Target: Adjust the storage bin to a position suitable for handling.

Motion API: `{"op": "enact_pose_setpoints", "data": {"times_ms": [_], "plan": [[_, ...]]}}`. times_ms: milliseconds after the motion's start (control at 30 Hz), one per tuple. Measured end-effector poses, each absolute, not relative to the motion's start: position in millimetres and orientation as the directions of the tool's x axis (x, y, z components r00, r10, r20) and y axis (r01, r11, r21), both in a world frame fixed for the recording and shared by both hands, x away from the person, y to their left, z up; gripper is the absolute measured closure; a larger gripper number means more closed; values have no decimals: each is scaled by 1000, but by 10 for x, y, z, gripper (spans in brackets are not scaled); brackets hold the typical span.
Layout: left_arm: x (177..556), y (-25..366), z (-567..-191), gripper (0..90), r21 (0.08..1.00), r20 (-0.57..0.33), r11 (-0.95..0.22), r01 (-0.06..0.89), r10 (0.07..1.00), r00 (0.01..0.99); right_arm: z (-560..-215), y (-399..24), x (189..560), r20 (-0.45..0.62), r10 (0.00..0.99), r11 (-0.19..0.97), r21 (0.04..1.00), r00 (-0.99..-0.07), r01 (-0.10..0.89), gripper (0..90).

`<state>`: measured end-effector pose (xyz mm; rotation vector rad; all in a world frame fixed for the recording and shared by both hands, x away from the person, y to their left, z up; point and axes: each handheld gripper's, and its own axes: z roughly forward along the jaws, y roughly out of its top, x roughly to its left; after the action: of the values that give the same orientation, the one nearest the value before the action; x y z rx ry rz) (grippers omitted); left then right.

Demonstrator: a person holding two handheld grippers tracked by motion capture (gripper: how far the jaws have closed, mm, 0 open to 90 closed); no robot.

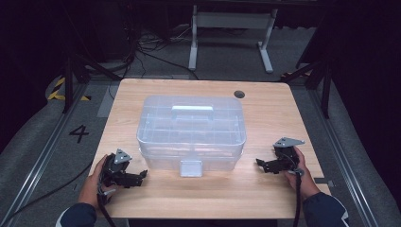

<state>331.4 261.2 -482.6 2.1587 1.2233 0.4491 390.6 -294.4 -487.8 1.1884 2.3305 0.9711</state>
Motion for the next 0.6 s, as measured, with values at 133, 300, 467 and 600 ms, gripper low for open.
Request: {"op": "enact_pose_setpoints", "data": {"times_ms": [133, 300, 467, 600], "plan": [[3330, 2653, -4826, 3, 654, -11, -382, 653, 858, 513, -4874, -2936, 3898, -9, 804, 423, 711, -595, 561, 4], [3304, 2728, -4825, 2, 653, -7, -368, 662, 871, 491, -4860, -2922, 3899, -12, 786, 448, 701, -618, 556, 4], [3299, 2747, -4826, 2, 656, -7, -362, 662, 874, 485, -4845, -2929, 3921, -13, 765, 475, 687, -644, 550, 4], [3298, 2764, -4828, 3, 654, -12, -381, 653, 858, 513, -4819, -2968, 3929, -10, 752, 501, 658, -659, 562, 4]]}}
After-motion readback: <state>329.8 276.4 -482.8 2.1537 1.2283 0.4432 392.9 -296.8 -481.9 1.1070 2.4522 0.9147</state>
